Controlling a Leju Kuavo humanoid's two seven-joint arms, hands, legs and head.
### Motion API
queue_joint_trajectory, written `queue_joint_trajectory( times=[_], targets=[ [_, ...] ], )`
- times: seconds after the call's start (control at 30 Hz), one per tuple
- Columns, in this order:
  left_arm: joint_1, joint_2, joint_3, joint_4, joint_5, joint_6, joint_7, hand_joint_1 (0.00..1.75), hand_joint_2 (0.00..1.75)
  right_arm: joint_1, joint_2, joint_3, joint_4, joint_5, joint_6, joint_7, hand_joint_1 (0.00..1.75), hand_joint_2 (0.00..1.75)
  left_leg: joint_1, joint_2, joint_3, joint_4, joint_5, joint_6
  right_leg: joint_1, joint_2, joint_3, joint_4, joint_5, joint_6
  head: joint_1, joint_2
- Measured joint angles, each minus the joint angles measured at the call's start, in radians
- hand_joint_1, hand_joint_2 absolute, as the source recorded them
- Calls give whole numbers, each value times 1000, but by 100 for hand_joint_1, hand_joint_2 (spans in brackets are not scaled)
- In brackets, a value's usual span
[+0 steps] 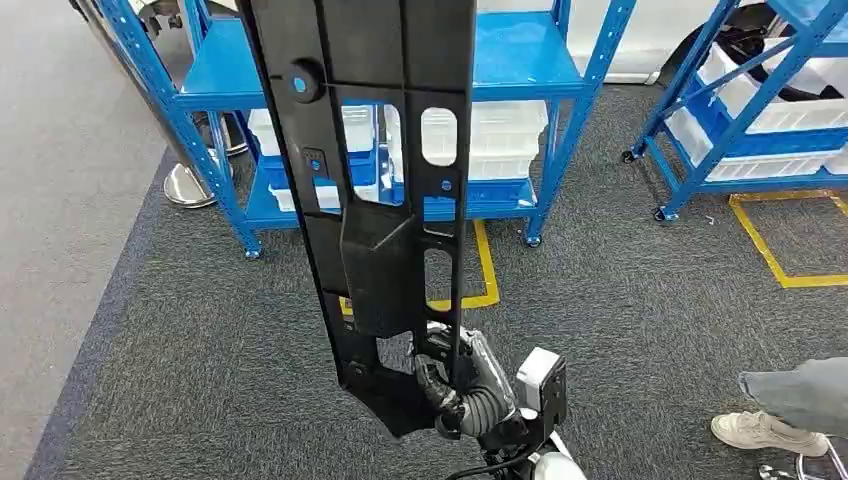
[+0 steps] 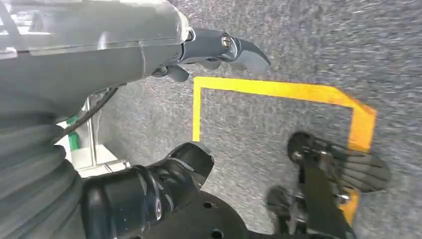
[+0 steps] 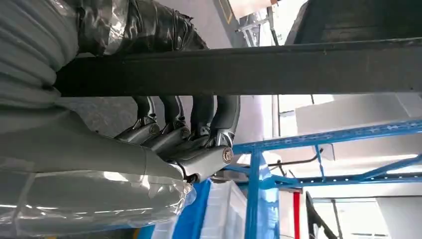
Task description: Take the parts from the cabinet and place them on the table.
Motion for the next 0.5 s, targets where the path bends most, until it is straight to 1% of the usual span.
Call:
queue_joint_trajectory(
  times=[0.03,0.07,0.1,0.13,0.17,0.2,0.23,0.27,0.3,0.33,0.37,0.4,0.43,0.47,0.5],
  targets=[
    [0,0,0,0,0,0,0,0,175,0,0,0,1,0,0,0,175,175,-2,1,-19,7,10,-1,0,0,32,-23,42,-3,0,0],
    [0,0,0,0,0,0,0,0,175,0,0,0,2,0,0,0,175,175,-4,0,-38,15,19,-3,0,0,85,-81,75,-9,0,0],
    [-1,0,-1,0,-1,0,0,0,175,-1,0,0,1,1,2,0,175,175,-5,-1,-54,22,28,-6,2,0,157,-170,75,-17,0,0],
    [-1,-2,-2,0,-1,0,0,0,175,-3,0,0,1,2,4,0,175,175,-6,-1,-63,28,34,-10,6,0,228,-268,26,-26,-1,0],
    [0,-2,-3,0,-2,0,0,0,175,-5,0,0,0,4,7,0,175,175,-8,-1,-68,33,43,-16,10,-1,277,-360,-9,-25,0,0],
    [1,-2,-3,0,-2,1,0,0,175,-5,0,0,1,5,10,0,175,175,-5,-1,-67,27,56,-22,16,0,264,-352,2,-23,-1,0],
    [1,-1,-3,0,-2,2,0,0,175,-8,-1,0,0,5,12,-2,175,175,1,0,-70,22,68,-28,21,0,260,-353,7,-26,1,0],
    [1,-1,-4,0,-3,2,0,0,175,-7,-1,0,1,8,14,-2,175,175,1,-1,-72,20,79,-34,21,0,253,-355,20,-32,0,0],
    [4,0,-4,0,-4,2,0,0,175,-7,-1,0,2,11,16,-2,175,175,2,-3,-80,25,71,-39,7,-7,241,-365,37,-41,3,0],
    [4,0,-5,0,-4,2,0,0,175,-8,-1,0,4,12,18,-2,175,175,2,-6,-92,48,20,-44,9,-8,225,-364,51,-50,0,0],
    [4,0,-6,0,-5,2,1,0,175,-8,-1,1,4,13,18,-2,175,175,5,-7,-110,105,-58,-49,9,-9,208,-364,64,-57,0,0],
    [4,0,-7,0,-5,2,1,0,175,-8,-1,1,4,13,18,-2,175,175,8,-6,-124,179,-118,-55,9,-9,191,-363,78,-57,0,0],
    [5,-1,-8,0,-5,1,0,0,175,-7,-2,1,4,16,18,-2,175,175,11,-6,-136,251,-153,-59,10,-9,174,-363,88,-56,0,0],
    [4,-2,-8,0,-4,1,-1,0,175,-7,-2,1,4,16,18,-2,175,175,12,-6,-143,311,-154,-63,10,-10,157,-361,101,-54,0,0],
    [5,-1,-9,0,-5,1,-3,0,175,-7,-2,1,6,19,18,-3,175,175,13,-6,-138,343,-125,-65,10,-11,140,-359,112,-52,-1,0]
  ],
)
